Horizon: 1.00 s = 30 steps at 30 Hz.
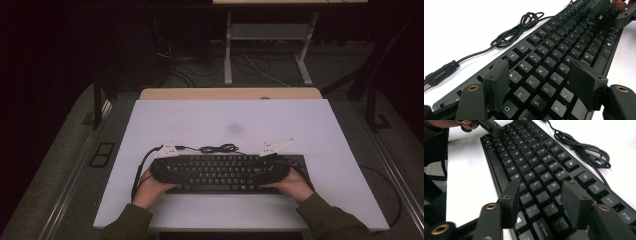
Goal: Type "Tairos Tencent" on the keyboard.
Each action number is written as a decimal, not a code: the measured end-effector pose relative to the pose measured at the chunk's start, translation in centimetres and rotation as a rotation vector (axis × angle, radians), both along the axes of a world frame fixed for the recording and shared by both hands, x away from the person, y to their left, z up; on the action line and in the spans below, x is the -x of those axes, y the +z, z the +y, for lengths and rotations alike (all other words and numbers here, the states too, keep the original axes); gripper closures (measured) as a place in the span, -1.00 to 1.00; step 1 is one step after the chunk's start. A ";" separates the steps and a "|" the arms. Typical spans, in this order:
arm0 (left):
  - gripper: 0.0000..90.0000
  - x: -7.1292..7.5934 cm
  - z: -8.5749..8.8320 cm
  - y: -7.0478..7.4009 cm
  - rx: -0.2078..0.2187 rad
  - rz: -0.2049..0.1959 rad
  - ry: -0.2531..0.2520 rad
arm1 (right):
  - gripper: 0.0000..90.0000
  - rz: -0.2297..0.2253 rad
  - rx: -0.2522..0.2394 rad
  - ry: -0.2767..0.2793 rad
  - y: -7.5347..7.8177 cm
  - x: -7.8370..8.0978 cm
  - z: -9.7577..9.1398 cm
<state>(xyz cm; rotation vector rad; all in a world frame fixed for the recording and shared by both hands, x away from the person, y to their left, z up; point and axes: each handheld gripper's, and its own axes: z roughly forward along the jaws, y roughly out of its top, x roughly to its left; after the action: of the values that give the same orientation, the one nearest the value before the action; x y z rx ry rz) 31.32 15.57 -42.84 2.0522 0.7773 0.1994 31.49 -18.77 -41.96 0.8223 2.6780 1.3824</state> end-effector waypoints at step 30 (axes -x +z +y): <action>-0.20 0.1 0.1 0.0 0.005 0.000 0.011 | -0.20 -0.022 -0.060 0.003 0.3 -2.1 3.9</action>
<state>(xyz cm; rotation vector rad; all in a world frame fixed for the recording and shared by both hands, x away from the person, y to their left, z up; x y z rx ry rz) 31.25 15.68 -42.87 2.0436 0.7880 0.2038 33.60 -14.88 -41.68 0.8032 2.6338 1.4710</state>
